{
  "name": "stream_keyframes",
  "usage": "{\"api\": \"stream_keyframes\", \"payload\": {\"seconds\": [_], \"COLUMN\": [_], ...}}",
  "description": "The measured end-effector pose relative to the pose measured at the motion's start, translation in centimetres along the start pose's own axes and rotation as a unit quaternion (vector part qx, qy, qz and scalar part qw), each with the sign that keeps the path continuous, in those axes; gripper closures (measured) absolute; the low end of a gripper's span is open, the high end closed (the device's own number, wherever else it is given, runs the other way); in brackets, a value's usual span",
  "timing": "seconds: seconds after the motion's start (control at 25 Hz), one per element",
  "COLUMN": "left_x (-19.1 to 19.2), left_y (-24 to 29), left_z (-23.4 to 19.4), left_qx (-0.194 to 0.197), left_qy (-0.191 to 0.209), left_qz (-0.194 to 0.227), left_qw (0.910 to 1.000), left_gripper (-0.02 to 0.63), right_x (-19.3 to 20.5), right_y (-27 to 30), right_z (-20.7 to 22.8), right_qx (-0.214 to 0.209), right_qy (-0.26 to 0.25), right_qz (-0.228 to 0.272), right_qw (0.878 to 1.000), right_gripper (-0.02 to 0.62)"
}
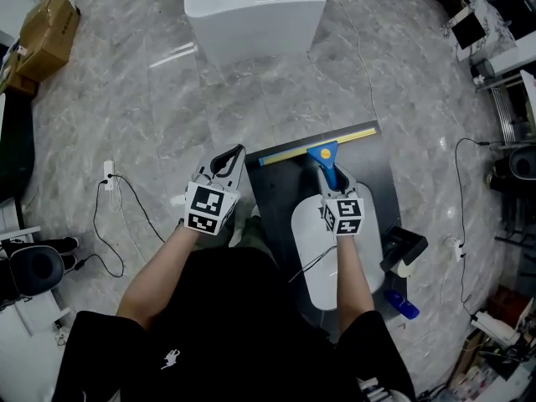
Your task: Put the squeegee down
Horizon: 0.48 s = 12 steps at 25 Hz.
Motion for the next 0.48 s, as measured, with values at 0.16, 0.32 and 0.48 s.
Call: {"api": "stream_keyframes", "payload": {"seconds": [0.16, 0.32, 0.48], "left_x": [0.6, 1.1, 1.5], "left_y": [0.6, 1.3, 1.7], "left_z": [0.0, 0.0, 0.2], "left_qx": [-0.004, -0.002, -0.001], "left_qy": [0.0, -0.004, -0.009], "left_qz": [-0.011, -0.021, -0.027], "left_qw": [0.9999, 0.9998, 0.9996], "left_gripper": [0.603, 0.603, 0.603], "right_x": [0.7, 1.0, 1.3], "right_y": [1.0, 1.9, 2.7], "right_z": [0.5, 0.7, 0.7], "right_qx": [0.0, -0.001, 0.0], "right_qy": [0.005, 0.004, 0.0], "right_qz": [-0.01, -0.019, -0.026], "right_qw": [1.0, 1.0, 1.0], "right_gripper": [0.465, 0.465, 0.465]}}
Point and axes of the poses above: the fingertips, and each gripper's own axes: y forward along the fingers, z to its right, x out of its underside, the point moved 8 cm from there along -y, backward along the fingers, and after that the axes turned 1 degree about -y, right-handed, at the moved point
